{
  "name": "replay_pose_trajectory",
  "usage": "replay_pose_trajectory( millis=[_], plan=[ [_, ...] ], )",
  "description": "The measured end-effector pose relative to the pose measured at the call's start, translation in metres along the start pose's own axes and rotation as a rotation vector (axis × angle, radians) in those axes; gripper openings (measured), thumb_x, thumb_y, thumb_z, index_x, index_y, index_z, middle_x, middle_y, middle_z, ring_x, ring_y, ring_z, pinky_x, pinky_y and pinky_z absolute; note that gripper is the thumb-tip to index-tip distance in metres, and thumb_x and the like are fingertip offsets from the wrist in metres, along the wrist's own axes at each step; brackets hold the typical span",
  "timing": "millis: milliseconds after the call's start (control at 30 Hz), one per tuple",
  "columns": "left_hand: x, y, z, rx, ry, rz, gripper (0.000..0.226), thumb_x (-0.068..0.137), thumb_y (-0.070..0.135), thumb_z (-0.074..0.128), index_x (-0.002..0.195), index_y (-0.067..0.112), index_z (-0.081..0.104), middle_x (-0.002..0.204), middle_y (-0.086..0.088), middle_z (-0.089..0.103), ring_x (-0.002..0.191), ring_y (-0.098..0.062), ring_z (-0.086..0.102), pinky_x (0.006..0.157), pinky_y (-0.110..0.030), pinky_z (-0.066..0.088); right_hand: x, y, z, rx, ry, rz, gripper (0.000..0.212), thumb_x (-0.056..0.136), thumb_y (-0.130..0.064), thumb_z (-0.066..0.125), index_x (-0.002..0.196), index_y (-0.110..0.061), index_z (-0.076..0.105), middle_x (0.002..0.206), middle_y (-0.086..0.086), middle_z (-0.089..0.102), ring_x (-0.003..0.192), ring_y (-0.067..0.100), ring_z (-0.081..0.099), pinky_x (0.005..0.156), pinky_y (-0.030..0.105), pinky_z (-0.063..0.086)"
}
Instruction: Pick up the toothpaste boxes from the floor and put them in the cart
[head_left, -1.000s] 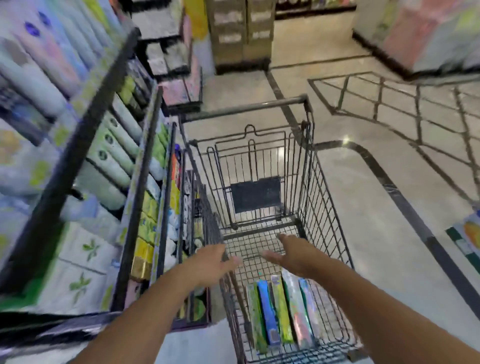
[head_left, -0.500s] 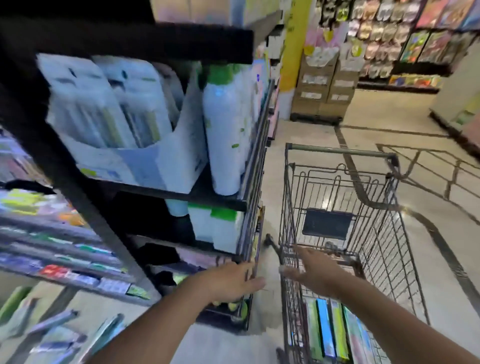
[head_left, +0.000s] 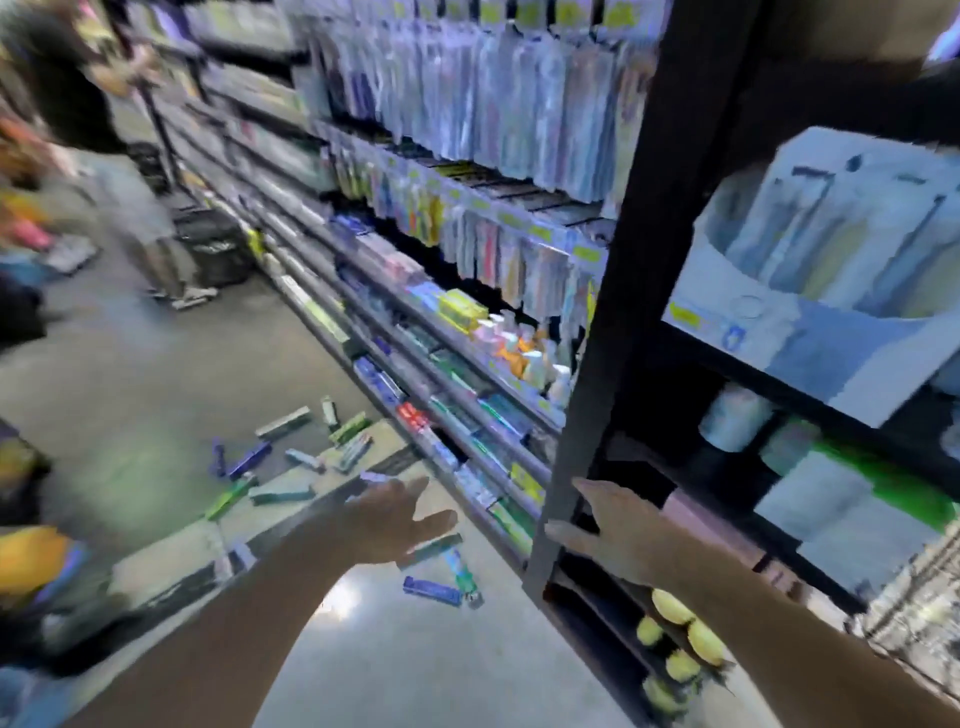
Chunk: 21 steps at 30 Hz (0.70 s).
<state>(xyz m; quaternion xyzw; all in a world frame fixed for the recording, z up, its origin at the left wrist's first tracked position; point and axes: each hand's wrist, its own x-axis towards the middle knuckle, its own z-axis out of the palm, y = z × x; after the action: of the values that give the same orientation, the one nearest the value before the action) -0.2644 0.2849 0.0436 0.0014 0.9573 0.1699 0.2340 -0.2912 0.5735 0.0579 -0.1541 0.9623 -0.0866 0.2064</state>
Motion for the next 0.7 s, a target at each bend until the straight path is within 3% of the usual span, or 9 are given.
replay_pose_trajectory(
  millis=[133, 200, 267, 333, 400, 500, 600, 700],
  plan=[
    [-0.026, -0.071, -0.005, -0.050, 0.067, -0.119, 0.096, 0.079, 0.087, 0.029, 0.155, 0.030, 0.017, 0.156, -0.008, 0.032, 0.141, -0.026, 0.033, 0.113, -0.040, 0.031, 0.055, -0.063, 0.012, -0.053, -0.015, -0.142, 0.095, 0.079, -0.083, 0.033, 0.145, -0.013, 0.036, 0.149, 0.006, 0.041, 0.137, 0.024, 0.039, 0.110, 0.038, 0.033],
    [-0.031, -0.093, -0.007, -0.066, 0.066, -0.171, 0.104, 0.074, 0.090, 0.027, 0.156, 0.027, 0.016, 0.158, -0.008, 0.028, 0.143, -0.026, 0.029, 0.114, -0.039, 0.029, 0.080, -0.090, 0.017, -0.064, -0.036, -0.204, 0.089, 0.084, -0.077, 0.039, 0.145, -0.011, 0.037, 0.147, 0.007, 0.044, 0.136, 0.024, 0.039, 0.107, 0.036, 0.034],
    [-0.030, -0.115, -0.006, -0.129, 0.064, -0.248, 0.112, 0.067, 0.095, 0.023, 0.155, 0.026, 0.018, 0.159, -0.005, 0.025, 0.144, -0.025, 0.028, 0.115, -0.040, 0.028, 0.105, -0.112, 0.018, -0.032, -0.065, -0.245, 0.097, 0.076, -0.086, 0.034, 0.140, -0.014, 0.042, 0.138, 0.006, 0.050, 0.131, 0.024, 0.044, 0.099, 0.036, 0.035],
    [-0.022, -0.136, -0.007, -0.152, 0.054, -0.339, 0.096, 0.080, 0.084, 0.030, 0.155, 0.024, 0.019, 0.158, -0.006, 0.027, 0.142, -0.026, 0.030, 0.113, -0.040, 0.030, 0.133, -0.129, 0.019, 0.011, -0.115, -0.273, 0.110, 0.067, -0.094, 0.028, 0.146, -0.017, 0.037, 0.143, 0.003, 0.047, 0.135, 0.021, 0.041, 0.103, 0.036, 0.035],
    [-0.013, -0.154, -0.012, -0.180, 0.046, -0.411, 0.089, 0.085, 0.077, 0.034, 0.155, 0.023, 0.018, 0.157, -0.009, 0.029, 0.141, -0.026, 0.032, 0.113, -0.039, 0.030, 0.163, -0.142, 0.015, 0.020, -0.174, -0.303, 0.098, 0.078, -0.084, 0.036, 0.150, -0.017, 0.029, 0.151, 0.001, 0.039, 0.138, 0.020, 0.037, 0.108, 0.036, 0.034],
    [-0.001, -0.181, -0.027, -0.235, 0.054, -0.500, 0.091, 0.084, 0.080, 0.035, 0.153, 0.023, 0.024, 0.155, -0.007, 0.033, 0.139, -0.026, 0.035, 0.113, -0.040, 0.031, 0.209, -0.162, 0.003, 0.058, -0.222, -0.360, 0.094, 0.076, -0.084, 0.039, 0.148, -0.024, 0.030, 0.145, 0.000, 0.043, 0.133, 0.021, 0.042, 0.105, 0.035, 0.039],
    [0.015, -0.215, -0.044, -0.286, 0.098, -0.576, 0.108, 0.066, 0.097, 0.028, 0.150, 0.028, 0.030, 0.151, -0.002, 0.041, 0.134, -0.024, 0.043, 0.110, -0.042, 0.037, 0.255, -0.186, -0.007, 0.044, -0.220, -0.398, 0.089, 0.083, -0.077, 0.044, 0.153, -0.026, 0.023, 0.153, 0.001, 0.037, 0.137, 0.022, 0.039, 0.107, 0.037, 0.037],
    [0.024, -0.238, -0.064, -0.325, 0.130, -0.655, 0.092, 0.082, 0.080, 0.039, 0.153, 0.023, 0.023, 0.153, -0.009, 0.035, 0.137, -0.030, 0.038, 0.111, -0.041, 0.034, 0.297, -0.216, -0.010, -0.007, -0.250, -0.437, 0.095, 0.081, -0.080, 0.041, 0.154, -0.023, 0.020, 0.158, 0.002, 0.029, 0.141, 0.023, 0.033, 0.112, 0.039, 0.033]
  ],
)
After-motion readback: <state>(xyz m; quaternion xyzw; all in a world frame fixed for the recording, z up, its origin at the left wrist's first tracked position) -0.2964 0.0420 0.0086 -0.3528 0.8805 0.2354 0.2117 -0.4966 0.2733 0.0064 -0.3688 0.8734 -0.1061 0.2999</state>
